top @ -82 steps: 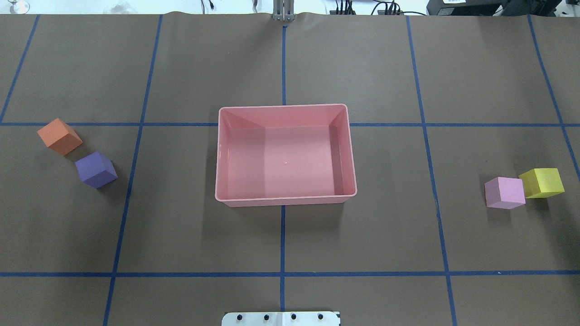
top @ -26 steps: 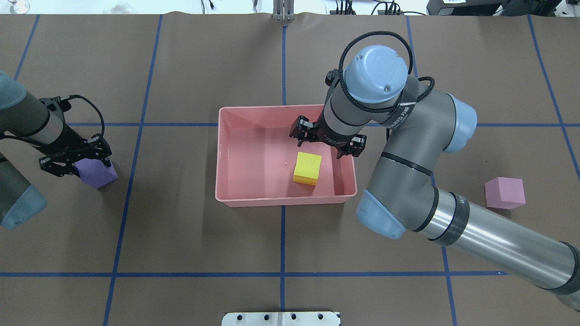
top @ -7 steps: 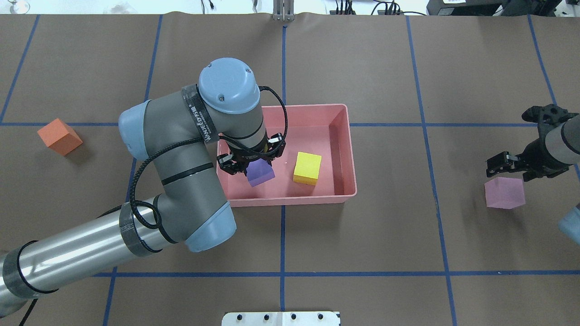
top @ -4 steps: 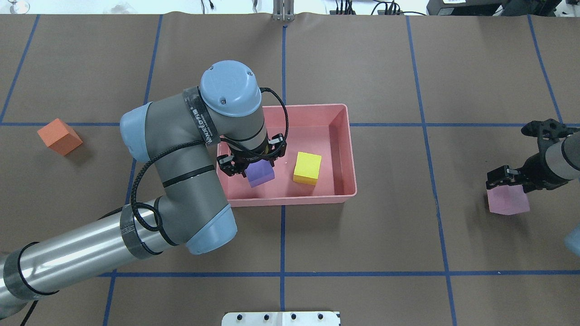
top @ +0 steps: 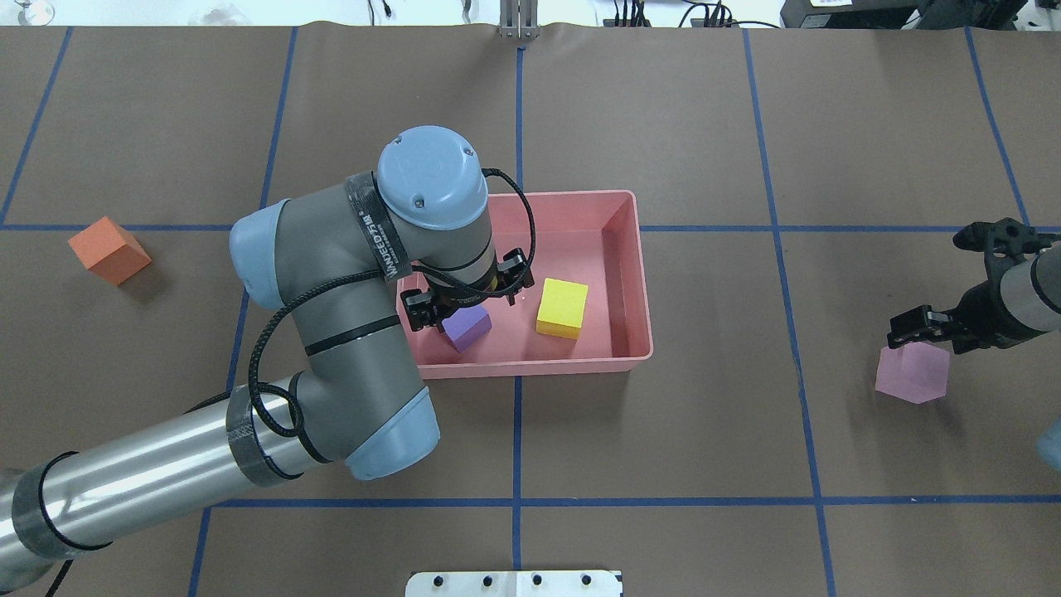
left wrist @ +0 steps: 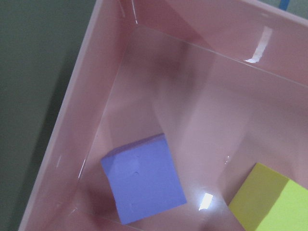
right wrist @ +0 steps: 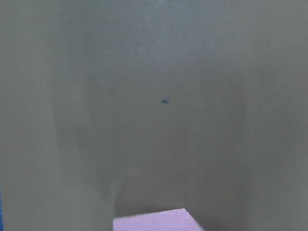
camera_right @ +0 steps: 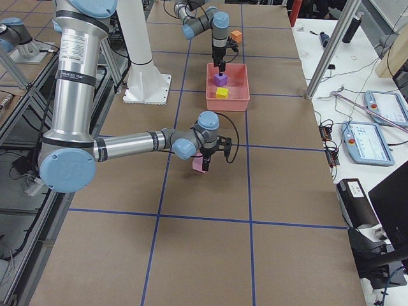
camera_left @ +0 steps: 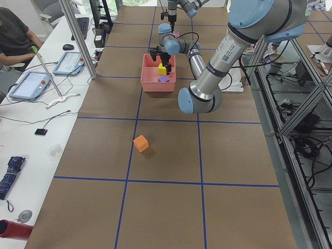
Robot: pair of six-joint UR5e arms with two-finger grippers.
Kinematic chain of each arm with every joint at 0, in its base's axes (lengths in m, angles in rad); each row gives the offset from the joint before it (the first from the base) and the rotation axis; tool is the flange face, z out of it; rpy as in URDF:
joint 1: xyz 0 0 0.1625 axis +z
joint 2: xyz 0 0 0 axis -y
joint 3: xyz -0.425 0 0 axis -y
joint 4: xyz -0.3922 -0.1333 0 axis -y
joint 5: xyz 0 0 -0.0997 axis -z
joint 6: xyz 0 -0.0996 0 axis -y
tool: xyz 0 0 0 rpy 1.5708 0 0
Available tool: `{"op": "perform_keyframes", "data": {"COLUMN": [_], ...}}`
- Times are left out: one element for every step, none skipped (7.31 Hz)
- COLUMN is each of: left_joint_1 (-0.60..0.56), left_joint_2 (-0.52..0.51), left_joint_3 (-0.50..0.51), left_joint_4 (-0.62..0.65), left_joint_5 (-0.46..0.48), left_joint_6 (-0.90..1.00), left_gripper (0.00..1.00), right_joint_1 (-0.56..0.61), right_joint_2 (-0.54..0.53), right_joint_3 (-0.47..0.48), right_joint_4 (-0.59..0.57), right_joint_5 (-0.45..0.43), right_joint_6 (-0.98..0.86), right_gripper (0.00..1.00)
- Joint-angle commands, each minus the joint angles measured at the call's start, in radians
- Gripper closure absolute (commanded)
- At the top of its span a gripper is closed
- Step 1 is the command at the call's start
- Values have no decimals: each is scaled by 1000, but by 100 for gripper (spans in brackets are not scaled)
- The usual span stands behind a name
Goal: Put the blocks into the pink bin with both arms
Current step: 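Open left gripper over bin while right gripper grasps light pink cube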
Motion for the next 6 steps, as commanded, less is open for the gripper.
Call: {"op": "perform_keyframes", "data": {"left_joint_1": [14,14,14,14,11,9], "left_joint_2": [-2,-2,0,-2,0,0], "left_joint_3": [-1,-3,-6,-11,-12,-12], "left_joint_4": [0,0,0,0,0,0], "left_joint_5": [16,17,17,17,19,25], "left_joint_6": [-26,-28,-29,-28,-29,-28], "left_gripper": [0,0,0,0,0,0], "right_joint_1": [-1,-4,-7,-13,-25,-44], "right_joint_2": [-10,-19,-25,-21,-10,-8], "right_joint_3": [7,2,2,2,2,4], "right_joint_4": [0,5,8,9,11,17], "right_joint_5": [-9,-7,3,7,7,5], "right_joint_6": [2,3,22,97,180,224], "right_gripper": [1,1,1,1,1,7]}}
